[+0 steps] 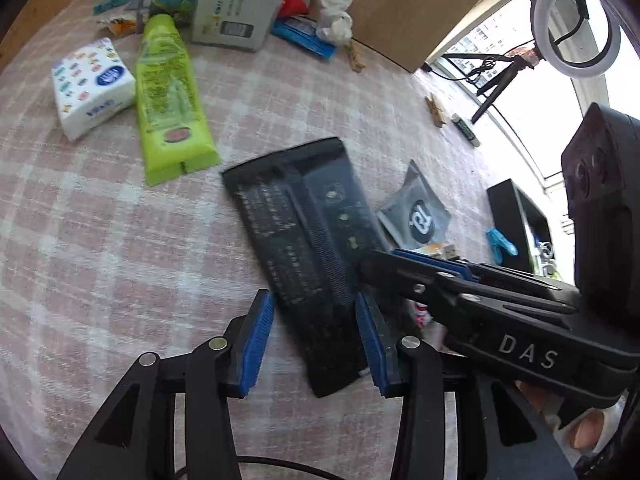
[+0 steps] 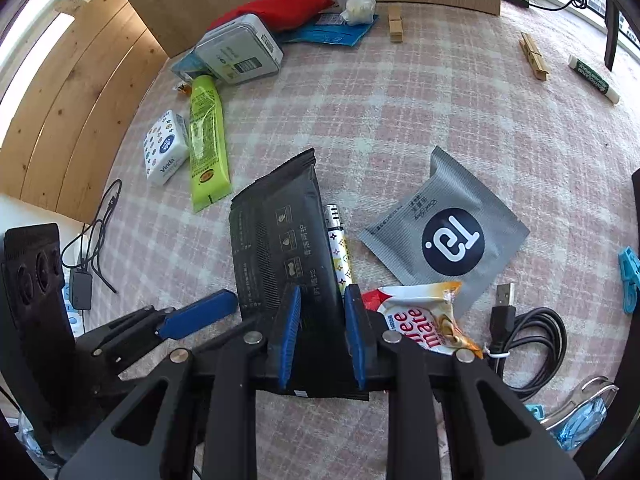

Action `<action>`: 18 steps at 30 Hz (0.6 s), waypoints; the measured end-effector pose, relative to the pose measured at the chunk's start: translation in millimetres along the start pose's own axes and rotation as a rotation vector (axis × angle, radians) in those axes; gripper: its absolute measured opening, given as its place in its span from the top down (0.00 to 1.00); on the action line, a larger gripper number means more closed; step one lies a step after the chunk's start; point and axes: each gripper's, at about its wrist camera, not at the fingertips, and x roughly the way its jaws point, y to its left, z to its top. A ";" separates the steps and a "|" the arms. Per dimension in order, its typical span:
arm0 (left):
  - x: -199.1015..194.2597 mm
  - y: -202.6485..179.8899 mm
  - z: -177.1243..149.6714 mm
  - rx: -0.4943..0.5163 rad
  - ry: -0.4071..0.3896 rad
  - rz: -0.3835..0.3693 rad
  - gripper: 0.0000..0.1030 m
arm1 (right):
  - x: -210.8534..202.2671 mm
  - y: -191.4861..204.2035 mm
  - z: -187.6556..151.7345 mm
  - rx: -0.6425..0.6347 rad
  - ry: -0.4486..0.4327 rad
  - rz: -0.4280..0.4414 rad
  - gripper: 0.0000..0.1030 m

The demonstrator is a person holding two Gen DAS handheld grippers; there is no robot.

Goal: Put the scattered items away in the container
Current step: 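Grasp the black pouch with the right tool while the left tool holds it, then carry the black pouch into the tray and open the right tool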

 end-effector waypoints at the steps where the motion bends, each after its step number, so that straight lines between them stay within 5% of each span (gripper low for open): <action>1: 0.7 -2.5 0.4 0.006 -0.013 0.010 0.59 | -0.1 0.6 0.7 0.001 -0.002 -0.010 0.76; 18: -24.4 -22.5 -0.9 0.055 -0.092 0.038 0.64 | -22.1 -9.9 -3.9 0.073 -0.027 0.057 0.76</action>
